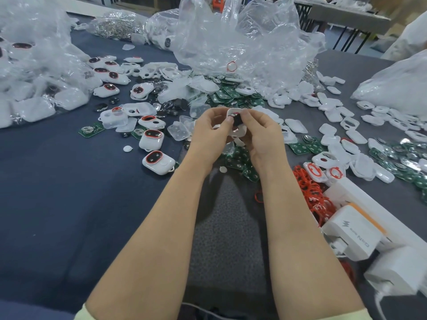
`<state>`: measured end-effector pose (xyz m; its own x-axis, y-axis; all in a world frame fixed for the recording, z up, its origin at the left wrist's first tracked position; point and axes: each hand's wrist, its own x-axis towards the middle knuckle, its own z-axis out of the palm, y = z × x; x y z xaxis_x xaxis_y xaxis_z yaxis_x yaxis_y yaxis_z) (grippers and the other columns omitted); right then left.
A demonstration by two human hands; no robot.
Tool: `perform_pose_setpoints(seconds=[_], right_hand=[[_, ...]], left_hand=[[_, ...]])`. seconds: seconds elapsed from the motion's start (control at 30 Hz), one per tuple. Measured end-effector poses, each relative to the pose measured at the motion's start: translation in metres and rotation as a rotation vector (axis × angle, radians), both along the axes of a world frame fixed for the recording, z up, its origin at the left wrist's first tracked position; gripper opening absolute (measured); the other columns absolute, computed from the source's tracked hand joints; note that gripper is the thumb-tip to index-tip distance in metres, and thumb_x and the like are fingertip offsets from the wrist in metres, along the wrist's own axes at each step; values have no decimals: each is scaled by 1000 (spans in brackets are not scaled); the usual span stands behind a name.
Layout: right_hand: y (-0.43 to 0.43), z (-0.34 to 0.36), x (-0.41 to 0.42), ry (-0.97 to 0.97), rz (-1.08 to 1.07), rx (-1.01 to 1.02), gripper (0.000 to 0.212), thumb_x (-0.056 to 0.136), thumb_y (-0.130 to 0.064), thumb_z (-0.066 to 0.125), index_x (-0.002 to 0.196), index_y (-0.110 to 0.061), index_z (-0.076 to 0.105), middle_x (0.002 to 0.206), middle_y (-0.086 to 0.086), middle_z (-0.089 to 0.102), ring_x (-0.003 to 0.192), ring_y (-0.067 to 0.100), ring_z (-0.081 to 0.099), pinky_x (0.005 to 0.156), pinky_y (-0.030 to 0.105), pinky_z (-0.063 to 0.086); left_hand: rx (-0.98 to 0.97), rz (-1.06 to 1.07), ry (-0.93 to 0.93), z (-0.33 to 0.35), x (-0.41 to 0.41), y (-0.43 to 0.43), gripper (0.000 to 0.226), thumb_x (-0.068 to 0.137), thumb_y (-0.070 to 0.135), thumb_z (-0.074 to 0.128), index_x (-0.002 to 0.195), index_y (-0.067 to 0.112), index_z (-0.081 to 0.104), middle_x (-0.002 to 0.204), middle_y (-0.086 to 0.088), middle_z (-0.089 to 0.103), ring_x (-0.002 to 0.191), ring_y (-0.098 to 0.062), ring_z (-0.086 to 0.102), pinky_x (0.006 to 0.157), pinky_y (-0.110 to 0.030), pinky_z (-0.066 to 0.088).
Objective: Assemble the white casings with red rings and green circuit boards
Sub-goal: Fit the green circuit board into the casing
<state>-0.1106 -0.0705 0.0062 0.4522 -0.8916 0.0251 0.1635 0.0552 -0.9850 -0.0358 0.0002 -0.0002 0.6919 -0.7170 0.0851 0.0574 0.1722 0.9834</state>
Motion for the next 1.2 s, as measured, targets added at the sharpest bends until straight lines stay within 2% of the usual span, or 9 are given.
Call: perform_pose_setpoints(seconds=[0.1,0.2,0.37,0.47,0.6,0.77,0.87,0.97,1.2], right_hand=[[3,0,-1,120,17,-163,13,89,-11,64,101,-5,66,96,14,70,85,20,64,78,35,54],[6,0,0,197,24,-300,12,87,-13,68,98,-11,65,95,10,70,86,18,66,78,31,56],[5,0,-1,166,-20,-289,7,88,-12,66,87,-17,61,79,0,67,64,2,62,60,18,48],[5,1,-1,86,23,-155,10,88,-6,64,85,-15,61,79,6,66,67,13,61,65,26,51],[5,2,1,49,87,-72,12,92,-5,58,88,-14,65,80,4,68,70,13,63,73,29,54],[6,2,0,138,-3,-162,18,92,-6,58,81,-20,62,82,6,66,73,17,61,71,32,51],[7,1,1,245,-81,-273,13,91,-9,60,81,-17,60,86,7,66,79,18,60,76,37,50],[12,0,6,372,-152,-471,4,90,-11,60,86,-11,59,83,1,63,79,14,57,76,26,45],[18,1,8,443,-248,-637,9,89,-10,60,88,-1,62,88,10,66,85,23,58,78,27,41]], left_hand=[[49,126,-151,0,2,-1,7,95,12,57,101,14,59,105,-7,67,94,-20,64,88,-39,54],[62,244,-280,-1,3,0,1,95,18,57,96,17,57,96,-2,68,78,-7,60,80,-28,53],[36,179,-278,0,-1,0,15,93,15,60,85,25,54,80,8,63,80,-15,65,81,-42,56],[44,153,-253,1,-1,0,22,93,8,58,84,27,51,87,-2,64,87,-25,67,83,-46,55],[50,190,-266,-1,2,1,18,93,8,56,88,23,51,85,7,61,81,-17,64,84,-41,55],[65,144,-265,-1,0,1,15,92,10,59,88,23,52,92,-7,66,89,-26,67,83,-46,55],[66,125,-293,-1,-2,1,19,91,7,59,86,23,50,89,-2,64,88,-25,67,84,-46,55],[102,184,-372,-1,0,0,12,91,8,58,88,17,51,79,11,58,78,-14,63,82,-38,54],[110,222,-384,-1,-1,3,9,91,10,59,90,17,55,85,0,67,84,-21,68,81,-39,55]])
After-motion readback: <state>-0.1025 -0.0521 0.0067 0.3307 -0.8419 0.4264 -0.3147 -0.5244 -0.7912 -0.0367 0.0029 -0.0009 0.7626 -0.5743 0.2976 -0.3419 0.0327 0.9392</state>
